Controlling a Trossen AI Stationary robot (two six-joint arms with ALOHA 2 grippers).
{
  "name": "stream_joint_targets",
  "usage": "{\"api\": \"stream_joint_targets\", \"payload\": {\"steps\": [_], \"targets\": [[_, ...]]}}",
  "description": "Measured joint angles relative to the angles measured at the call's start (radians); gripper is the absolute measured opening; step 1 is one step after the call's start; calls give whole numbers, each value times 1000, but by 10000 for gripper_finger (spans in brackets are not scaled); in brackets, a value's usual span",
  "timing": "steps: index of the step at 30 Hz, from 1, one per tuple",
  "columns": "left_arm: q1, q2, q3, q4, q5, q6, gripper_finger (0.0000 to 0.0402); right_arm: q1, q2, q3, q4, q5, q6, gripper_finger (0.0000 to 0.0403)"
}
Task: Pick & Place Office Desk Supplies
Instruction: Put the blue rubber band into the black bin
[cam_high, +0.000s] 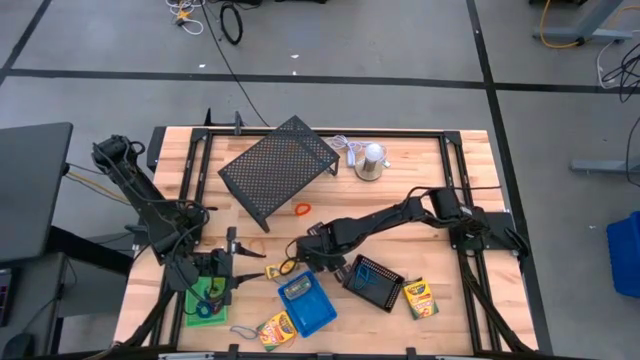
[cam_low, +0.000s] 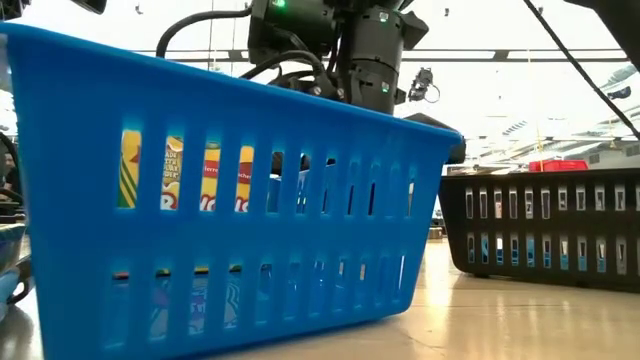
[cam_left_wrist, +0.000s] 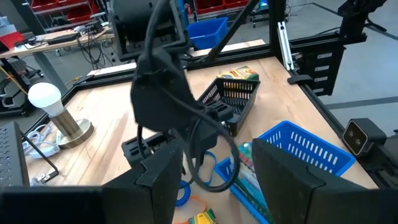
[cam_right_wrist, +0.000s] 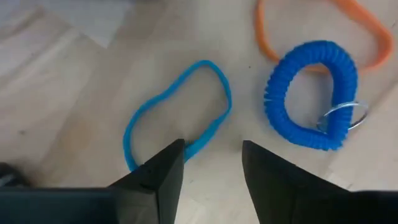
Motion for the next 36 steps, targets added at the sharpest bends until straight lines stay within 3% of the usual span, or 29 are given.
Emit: {"api": "stream_joint_targets", "payload": {"steps": [6,15,21,27,36], "targets": [[0,0,0,-8,0,-1,201,18,1,0,23,-48,-5,157],[0,0,0,-14,0,-1,201,33,24,5,35,-13,-4,107],[0,0,0,-15,-1,0,201,35,28,4,37,96,-5,13],[0,0,0,-19,-4,0,201,43,13,1,27,129,-5,4],[0,0,0,-22,-5,0,201,38,-6,12,-49,304,-9,1]]}}
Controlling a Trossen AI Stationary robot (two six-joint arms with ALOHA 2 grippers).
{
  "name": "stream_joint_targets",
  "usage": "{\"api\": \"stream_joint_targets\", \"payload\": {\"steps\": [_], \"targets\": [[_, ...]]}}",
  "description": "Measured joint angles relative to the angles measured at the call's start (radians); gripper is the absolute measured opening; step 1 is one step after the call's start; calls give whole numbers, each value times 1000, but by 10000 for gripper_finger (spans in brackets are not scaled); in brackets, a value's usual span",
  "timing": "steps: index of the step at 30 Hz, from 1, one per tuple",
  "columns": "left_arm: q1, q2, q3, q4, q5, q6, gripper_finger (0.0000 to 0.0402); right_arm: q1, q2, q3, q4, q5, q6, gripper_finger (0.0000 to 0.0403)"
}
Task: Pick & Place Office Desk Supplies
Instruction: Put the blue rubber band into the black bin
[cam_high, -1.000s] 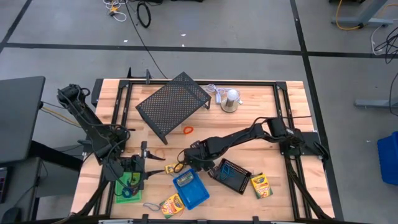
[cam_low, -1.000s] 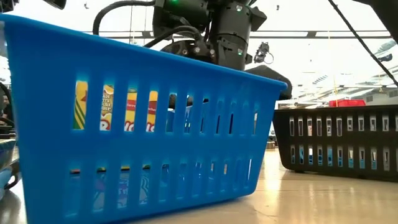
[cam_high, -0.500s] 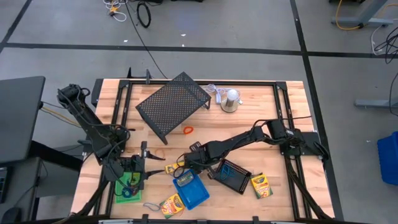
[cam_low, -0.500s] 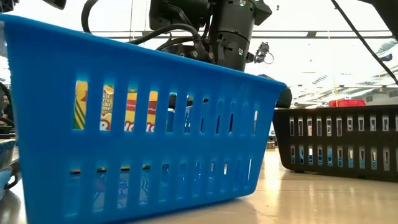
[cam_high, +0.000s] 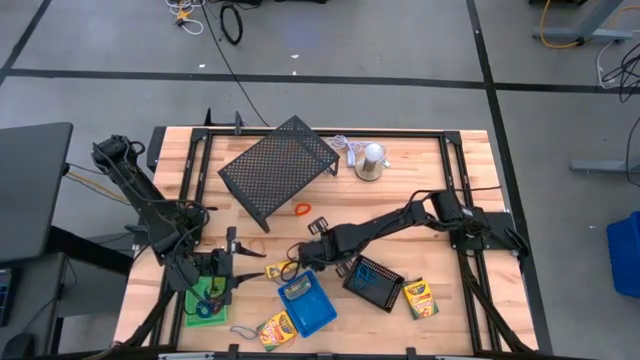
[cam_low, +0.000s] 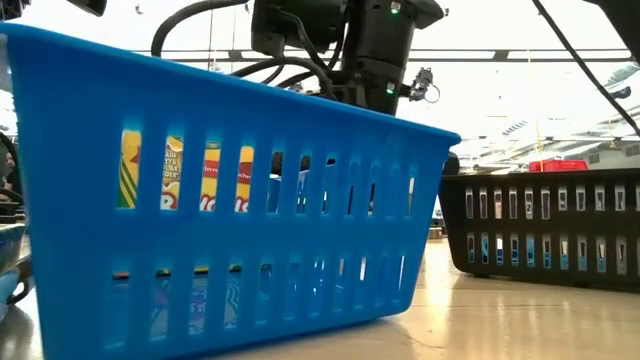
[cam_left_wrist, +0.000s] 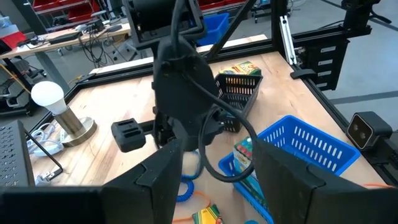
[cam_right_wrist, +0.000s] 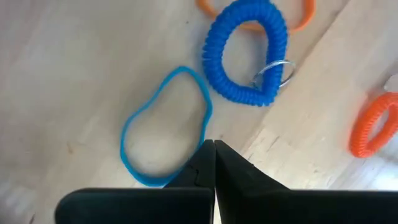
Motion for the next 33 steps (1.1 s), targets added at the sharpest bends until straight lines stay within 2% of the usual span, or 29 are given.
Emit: {"api": "stream_joint_targets", "payload": {"steps": [10,13,20,24,27,31,33], "targets": [[0,0,0,-5,3,-3,201,-2,0,0,-2,10,3,5],[0,0,0,-4,4,-3,201,-2,-1,1,-2,-1,0,30],[0,0,0,-5,4,-3,201,-11,-12,1,-37,-39,6,129],[0,0,0,-5,4,-2,201,-11,-24,4,-53,-85,20,169],[0,0,0,-8,4,-2,201,-11,-40,4,-61,-139,32,180],[0,0,0,-11,4,-3,201,-8,-52,4,-56,-262,34,178],[0,0,0,-11,4,-6,201,-5,-52,3,-50,-267,44,173]]}}
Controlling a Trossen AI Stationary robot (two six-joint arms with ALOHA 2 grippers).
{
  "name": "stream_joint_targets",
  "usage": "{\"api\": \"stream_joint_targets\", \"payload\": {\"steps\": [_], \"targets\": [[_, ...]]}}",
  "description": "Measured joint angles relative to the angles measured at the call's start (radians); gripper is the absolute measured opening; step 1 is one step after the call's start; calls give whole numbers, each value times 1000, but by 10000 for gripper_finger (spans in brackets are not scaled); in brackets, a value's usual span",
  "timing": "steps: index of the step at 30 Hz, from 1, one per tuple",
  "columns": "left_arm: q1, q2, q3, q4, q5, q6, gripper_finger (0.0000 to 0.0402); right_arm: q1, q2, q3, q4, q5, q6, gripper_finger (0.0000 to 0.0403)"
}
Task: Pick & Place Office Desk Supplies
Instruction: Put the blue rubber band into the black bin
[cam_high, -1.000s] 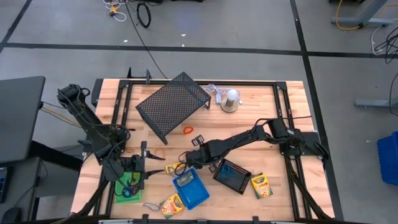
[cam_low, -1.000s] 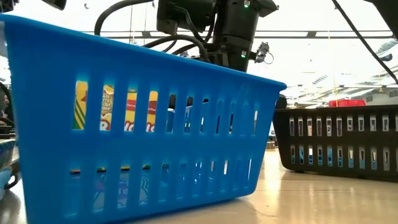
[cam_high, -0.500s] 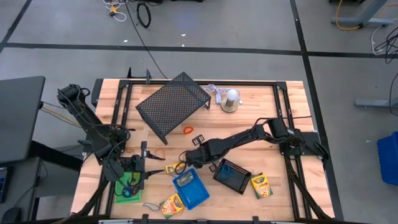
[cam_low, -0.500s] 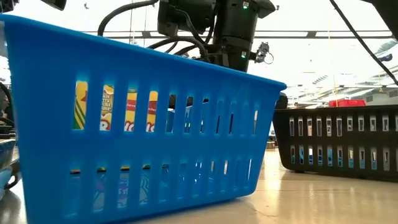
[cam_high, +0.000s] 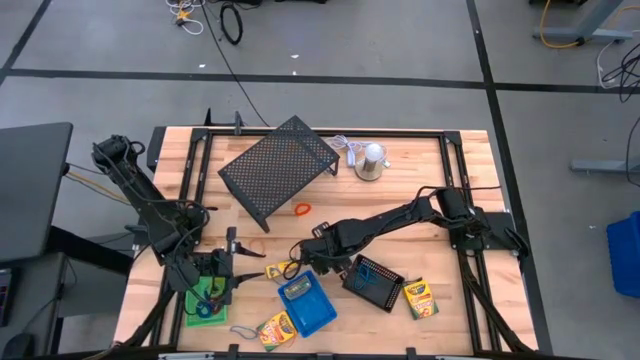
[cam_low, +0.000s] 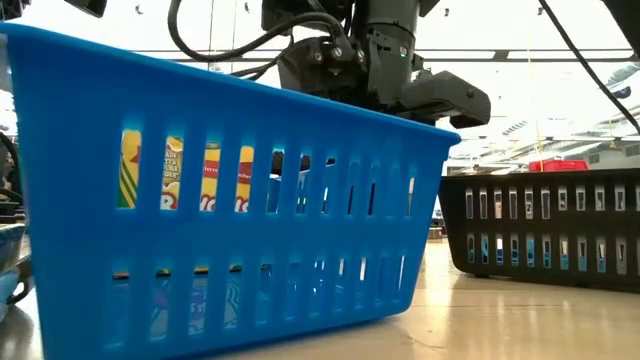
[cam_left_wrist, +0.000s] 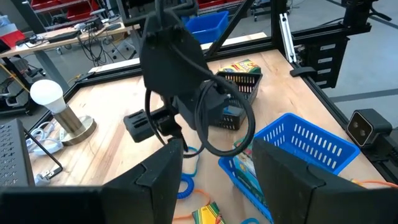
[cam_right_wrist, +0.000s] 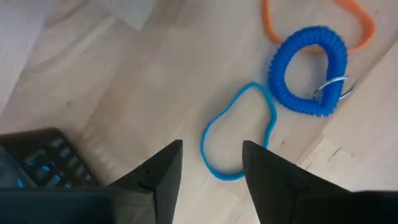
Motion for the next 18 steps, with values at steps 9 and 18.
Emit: {"api": "stream_joint_targets", "payload": {"steps": [9,18], "targets": [[0,0,0,-1,0,0,201,-1,13,0,59,-17,8,162],[0,0,0,-4,0,0,201,-1,41,-4,51,-19,9,162]]}}
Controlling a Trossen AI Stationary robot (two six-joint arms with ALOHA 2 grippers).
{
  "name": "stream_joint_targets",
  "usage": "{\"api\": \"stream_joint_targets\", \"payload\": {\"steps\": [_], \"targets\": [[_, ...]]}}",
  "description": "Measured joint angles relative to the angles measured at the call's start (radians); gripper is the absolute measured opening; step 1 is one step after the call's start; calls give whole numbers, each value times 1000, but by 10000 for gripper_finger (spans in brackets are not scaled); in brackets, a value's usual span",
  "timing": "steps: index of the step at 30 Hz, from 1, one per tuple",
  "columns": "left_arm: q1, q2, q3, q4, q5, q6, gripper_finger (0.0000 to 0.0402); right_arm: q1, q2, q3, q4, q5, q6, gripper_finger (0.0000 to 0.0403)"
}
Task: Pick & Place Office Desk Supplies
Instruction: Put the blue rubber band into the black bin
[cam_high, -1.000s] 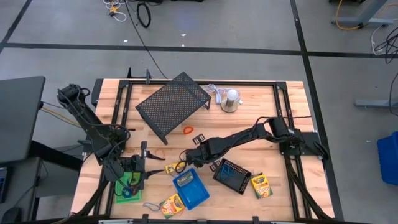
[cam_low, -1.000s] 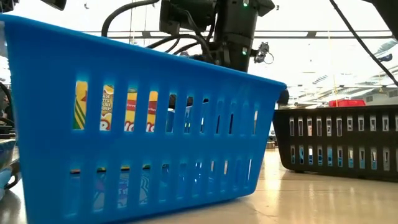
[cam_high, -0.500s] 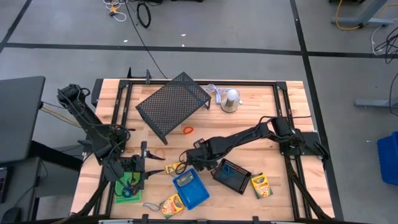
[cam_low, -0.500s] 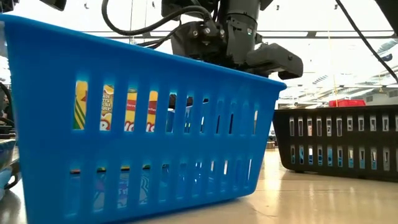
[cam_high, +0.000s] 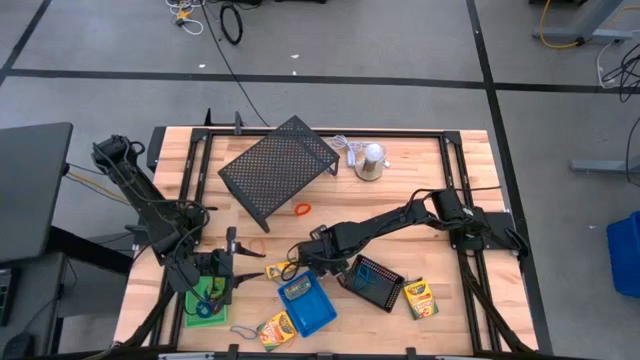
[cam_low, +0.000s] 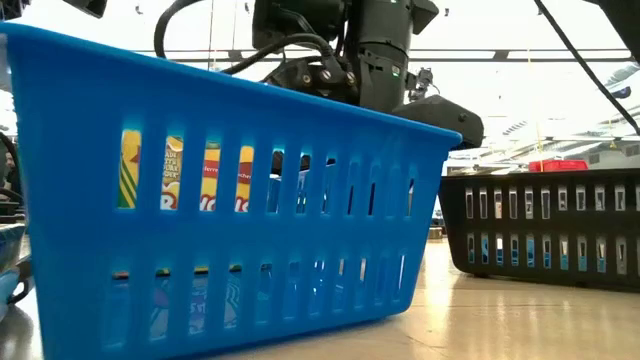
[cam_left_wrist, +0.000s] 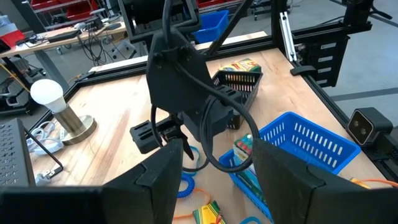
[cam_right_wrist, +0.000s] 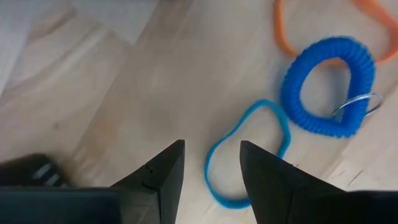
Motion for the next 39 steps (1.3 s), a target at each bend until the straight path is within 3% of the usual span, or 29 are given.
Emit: {"api": "stream_joint_targets", "payload": {"steps": [15,23,39], "targets": [[0,0,0,-3,0,-3,201,-3,30,-8,43,3,4,151],[0,0,0,-4,-4,-2,201,-4,32,-9,49,7,1,12],[0,0,0,-3,-4,-3,201,34,16,50,-34,212,29,1]]}}
